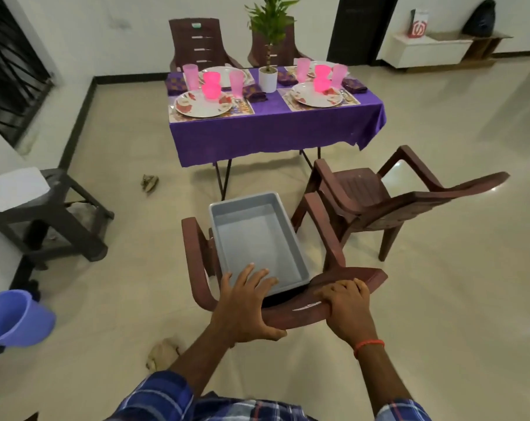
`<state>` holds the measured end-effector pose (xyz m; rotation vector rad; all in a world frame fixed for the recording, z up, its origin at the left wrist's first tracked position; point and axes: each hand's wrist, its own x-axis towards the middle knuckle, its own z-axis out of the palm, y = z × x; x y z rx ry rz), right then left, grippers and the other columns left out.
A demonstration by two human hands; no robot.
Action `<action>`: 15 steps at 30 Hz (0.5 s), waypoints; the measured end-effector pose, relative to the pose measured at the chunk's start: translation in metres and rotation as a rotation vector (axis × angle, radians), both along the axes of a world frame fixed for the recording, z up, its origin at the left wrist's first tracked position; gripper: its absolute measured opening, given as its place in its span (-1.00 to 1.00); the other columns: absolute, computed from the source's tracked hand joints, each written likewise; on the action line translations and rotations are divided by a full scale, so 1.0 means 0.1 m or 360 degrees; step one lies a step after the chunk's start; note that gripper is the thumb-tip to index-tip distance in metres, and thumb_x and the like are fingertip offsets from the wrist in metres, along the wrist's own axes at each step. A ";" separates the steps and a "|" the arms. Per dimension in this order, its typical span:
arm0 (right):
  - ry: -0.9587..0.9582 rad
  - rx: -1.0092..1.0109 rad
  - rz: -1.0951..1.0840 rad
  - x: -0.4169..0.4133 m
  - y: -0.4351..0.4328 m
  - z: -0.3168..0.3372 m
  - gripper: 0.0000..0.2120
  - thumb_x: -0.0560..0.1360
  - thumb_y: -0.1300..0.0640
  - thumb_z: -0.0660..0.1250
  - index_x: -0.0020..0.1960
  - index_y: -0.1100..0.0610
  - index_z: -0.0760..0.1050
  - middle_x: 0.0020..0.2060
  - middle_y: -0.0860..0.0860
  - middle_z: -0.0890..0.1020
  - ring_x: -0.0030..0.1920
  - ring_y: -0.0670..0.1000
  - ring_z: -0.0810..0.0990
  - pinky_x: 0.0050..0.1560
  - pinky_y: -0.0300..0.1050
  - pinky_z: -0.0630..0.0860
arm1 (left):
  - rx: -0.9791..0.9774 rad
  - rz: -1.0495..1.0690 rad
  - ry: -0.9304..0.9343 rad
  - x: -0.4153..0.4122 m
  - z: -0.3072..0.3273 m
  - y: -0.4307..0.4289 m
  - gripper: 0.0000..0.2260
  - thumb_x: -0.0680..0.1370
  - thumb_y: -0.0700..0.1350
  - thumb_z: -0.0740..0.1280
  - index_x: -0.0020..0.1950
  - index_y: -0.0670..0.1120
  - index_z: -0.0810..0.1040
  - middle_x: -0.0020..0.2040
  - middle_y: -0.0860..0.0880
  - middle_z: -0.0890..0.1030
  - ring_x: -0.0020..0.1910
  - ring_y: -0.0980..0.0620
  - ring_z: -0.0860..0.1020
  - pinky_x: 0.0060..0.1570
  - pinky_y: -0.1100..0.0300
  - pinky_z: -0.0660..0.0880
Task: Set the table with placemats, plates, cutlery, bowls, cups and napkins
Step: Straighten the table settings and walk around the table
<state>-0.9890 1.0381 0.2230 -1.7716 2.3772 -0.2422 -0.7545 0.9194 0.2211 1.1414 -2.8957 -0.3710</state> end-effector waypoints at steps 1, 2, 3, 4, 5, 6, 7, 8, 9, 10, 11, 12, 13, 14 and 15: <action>0.0023 -0.0060 -0.0011 -0.01 -0.01 -0.03 -0.65 0.26 0.09 0.38 0.01 -0.15 0.68 -0.07 -0.16 0.70 0.07 0.10 0.62 0.35 0.07 0.13 | 0.0000 -0.0010 0.0012 0.00 0.01 -0.02 0.00 0.23 0.67 0.18 0.57 0.22 0.22 0.63 0.11 0.19 0.65 -0.06 0.03 0.48 -0.40 0.05; 0.0033 -0.0093 -0.0012 -0.02 -0.06 -0.04 -0.64 0.24 0.11 0.43 0.01 -0.14 0.69 -0.07 -0.16 0.70 0.06 0.10 0.62 0.35 0.09 0.14 | -0.0017 -0.0016 0.0038 -0.01 0.02 -0.07 -0.01 0.23 0.67 0.18 0.56 0.21 0.24 0.63 0.11 0.20 0.65 -0.06 0.04 0.48 -0.40 0.06; 0.0028 -0.0109 0.0000 -0.03 -0.10 -0.04 -0.62 0.22 0.15 0.52 0.00 -0.12 0.70 -0.08 -0.15 0.70 0.06 0.11 0.61 0.35 0.11 0.15 | -0.0041 -0.0020 0.0064 -0.01 0.02 -0.12 -0.01 0.24 0.67 0.19 0.56 0.20 0.26 0.62 0.11 0.22 0.65 -0.06 0.05 0.48 -0.40 0.06; 0.0016 -0.0092 0.0005 -0.04 -0.15 -0.04 -0.57 0.16 0.19 0.61 -0.01 -0.10 0.70 -0.09 -0.14 0.71 0.06 0.12 0.62 0.36 0.13 0.15 | -0.0053 -0.0018 0.0075 -0.01 0.03 -0.16 -0.02 0.24 0.67 0.20 0.56 0.20 0.27 0.62 0.10 0.24 0.65 -0.05 0.06 0.48 -0.39 0.06; 0.0013 -0.0079 0.0015 -0.03 -0.19 -0.05 -0.52 0.10 0.23 0.66 -0.04 -0.09 0.71 -0.11 -0.13 0.71 0.06 0.12 0.62 0.36 0.15 0.16 | -0.0052 -0.0013 0.0068 0.01 0.05 -0.19 -0.02 0.24 0.67 0.19 0.55 0.20 0.27 0.61 0.11 0.24 0.65 -0.05 0.05 0.49 -0.38 0.05; 0.0006 -0.0068 0.0017 -0.01 -0.22 -0.05 -0.50 0.07 0.24 0.68 -0.06 -0.10 0.71 -0.14 -0.13 0.71 0.05 0.11 0.62 0.37 0.16 0.17 | -0.0050 -0.0005 0.0071 0.03 0.04 -0.22 -0.02 0.23 0.68 0.19 0.55 0.20 0.28 0.61 0.11 0.25 0.65 -0.05 0.05 0.49 -0.38 0.05; -0.0005 -0.0079 0.0024 0.01 -0.26 -0.04 -0.51 0.07 0.25 0.68 -0.08 -0.11 0.70 -0.16 -0.15 0.71 0.04 0.10 0.63 0.37 0.16 0.17 | -0.0059 0.0007 0.0086 0.05 0.03 -0.26 -0.02 0.23 0.68 0.18 0.54 0.20 0.29 0.61 0.11 0.26 0.64 -0.05 0.07 0.49 -0.38 0.06; -0.0006 -0.0110 0.0034 0.04 -0.29 -0.05 -0.53 0.08 0.26 0.68 -0.10 -0.12 0.71 -0.18 -0.16 0.70 0.02 0.08 0.63 0.37 0.14 0.17 | -0.0074 0.0014 0.0097 0.08 0.02 -0.29 -0.02 0.23 0.69 0.18 0.53 0.19 0.32 0.59 0.10 0.29 0.64 -0.05 0.09 0.49 -0.37 0.07; -0.0005 -0.0141 0.0042 0.05 -0.33 -0.07 -0.55 0.10 0.27 0.67 -0.11 -0.12 0.71 -0.19 -0.16 0.70 0.01 0.08 0.64 0.36 0.13 0.16 | -0.0086 0.0027 0.0100 0.09 0.02 -0.33 -0.02 0.22 0.70 0.18 0.52 0.19 0.35 0.58 0.10 0.32 0.63 -0.05 0.13 0.48 -0.37 0.09; -0.0015 -0.0153 0.0039 0.06 -0.38 -0.08 -0.56 0.11 0.26 0.67 -0.12 -0.13 0.71 -0.20 -0.17 0.71 0.01 0.07 0.65 0.36 0.12 0.16 | -0.0093 0.0049 0.0104 0.11 0.01 -0.36 -0.01 0.21 0.71 0.18 0.50 0.19 0.37 0.56 0.10 0.36 0.62 -0.06 0.16 0.47 -0.36 0.11; -0.0015 -0.0174 0.0038 0.05 -0.43 -0.09 -0.56 0.12 0.26 0.68 -0.12 -0.13 0.71 -0.20 -0.17 0.71 0.02 0.07 0.65 0.37 0.12 0.16 | -0.0089 0.0080 0.0113 0.11 0.00 -0.39 0.00 0.20 0.72 0.17 0.49 0.18 0.40 0.54 0.10 0.39 0.61 -0.06 0.19 0.46 -0.37 0.13; -0.0010 -0.0182 0.0045 0.02 -0.49 -0.10 -0.56 0.11 0.25 0.69 -0.12 -0.14 0.71 -0.20 -0.17 0.71 0.02 0.07 0.65 0.37 0.13 0.15 | -0.0085 0.0116 0.0120 0.11 0.00 -0.43 0.00 0.19 0.73 0.16 0.47 0.18 0.42 0.52 0.10 0.41 0.60 -0.06 0.22 0.45 -0.38 0.15; -0.0002 -0.0185 0.0051 -0.02 -0.55 -0.11 -0.55 0.10 0.24 0.69 -0.12 -0.14 0.71 -0.20 -0.18 0.71 0.02 0.06 0.65 0.37 0.13 0.15 | -0.0087 0.0140 0.0122 0.10 0.00 -0.46 0.01 0.18 0.74 0.16 0.46 0.17 0.44 0.51 0.10 0.43 0.59 -0.06 0.24 0.44 -0.39 0.18; 0.0010 -0.0172 0.0062 -0.05 -0.64 -0.11 -0.54 0.09 0.25 0.69 -0.13 -0.14 0.71 -0.21 -0.18 0.70 0.01 0.06 0.65 0.37 0.13 0.15 | -0.0097 0.0157 0.0120 0.09 0.01 -0.51 0.01 0.17 0.74 0.15 0.45 0.17 0.46 0.49 0.11 0.45 0.58 -0.06 0.26 0.42 -0.40 0.19; 0.0016 -0.0156 0.0069 -0.08 -0.72 -0.12 -0.54 0.09 0.26 0.68 -0.13 -0.14 0.71 -0.22 -0.19 0.70 0.01 0.05 0.64 0.37 0.14 0.16 | -0.0110 0.0170 0.0124 0.08 0.02 -0.57 0.01 0.16 0.75 0.15 0.43 0.17 0.48 0.47 0.12 0.47 0.57 -0.05 0.28 0.41 -0.40 0.21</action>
